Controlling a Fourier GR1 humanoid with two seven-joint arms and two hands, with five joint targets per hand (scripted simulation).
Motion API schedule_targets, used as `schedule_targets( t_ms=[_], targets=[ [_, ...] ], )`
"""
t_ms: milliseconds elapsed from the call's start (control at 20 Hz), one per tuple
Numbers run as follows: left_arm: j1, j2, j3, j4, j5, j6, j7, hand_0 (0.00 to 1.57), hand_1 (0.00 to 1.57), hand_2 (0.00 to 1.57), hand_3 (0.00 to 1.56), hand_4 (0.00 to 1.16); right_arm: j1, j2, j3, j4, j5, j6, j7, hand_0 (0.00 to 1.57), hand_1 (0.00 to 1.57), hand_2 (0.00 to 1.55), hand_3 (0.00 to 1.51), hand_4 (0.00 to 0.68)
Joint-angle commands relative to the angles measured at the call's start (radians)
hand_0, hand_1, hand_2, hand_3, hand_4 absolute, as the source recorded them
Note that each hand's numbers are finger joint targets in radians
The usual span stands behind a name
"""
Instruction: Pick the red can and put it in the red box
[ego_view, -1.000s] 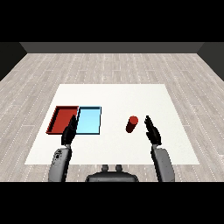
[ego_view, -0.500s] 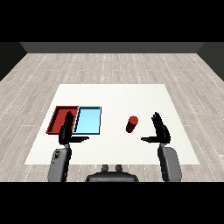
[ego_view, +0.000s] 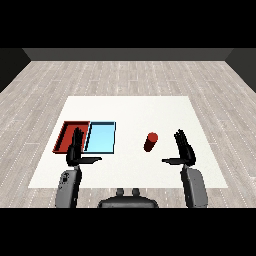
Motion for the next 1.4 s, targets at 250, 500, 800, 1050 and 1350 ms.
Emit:
schedule_targets(
  t_ms=[250,500,800,1050,1350],
  targets=[
    [-0.058,-0.026,-0.012,0.066,-0.028,0.041,-0.035,0.00,0.00,0.00,0.00,0.00,-0.034,0.017,-0.010,0.011,-0.009,-0.014,0.033,0.00,0.00,0.00,0.00,0.000],
    [0.036,0.027,0.013,-0.030,0.025,-0.039,-0.008,0.00,0.00,0.00,0.00,0.00,-0.054,-0.001,-0.034,0.054,-0.028,0.009,0.007,0.00,0.00,0.00,0.00,0.000],
    [0.033,-0.029,-0.032,-0.017,-0.017,0.011,-0.045,0.00,0.00,0.00,0.00,0.00,-0.099,0.043,0.003,0.067,-0.031,-0.025,0.069,0.00,0.00,0.00,0.00,0.000],
    [0.070,-0.046,-0.037,0.022,-0.010,0.009,-0.096,0.00,0.00,0.00,0.00,0.00,-0.262,0.028,-0.048,0.326,-0.043,-0.018,-0.009,0.00,0.00,0.00,0.00,0.000],
    [-0.044,-0.046,-0.030,0.129,-0.031,0.021,-0.107,0.00,0.00,0.00,0.00,0.00,-0.238,0.097,-0.003,0.326,-0.017,-0.072,-0.048,0.00,0.00,0.00,0.00,0.000]
  ],
)
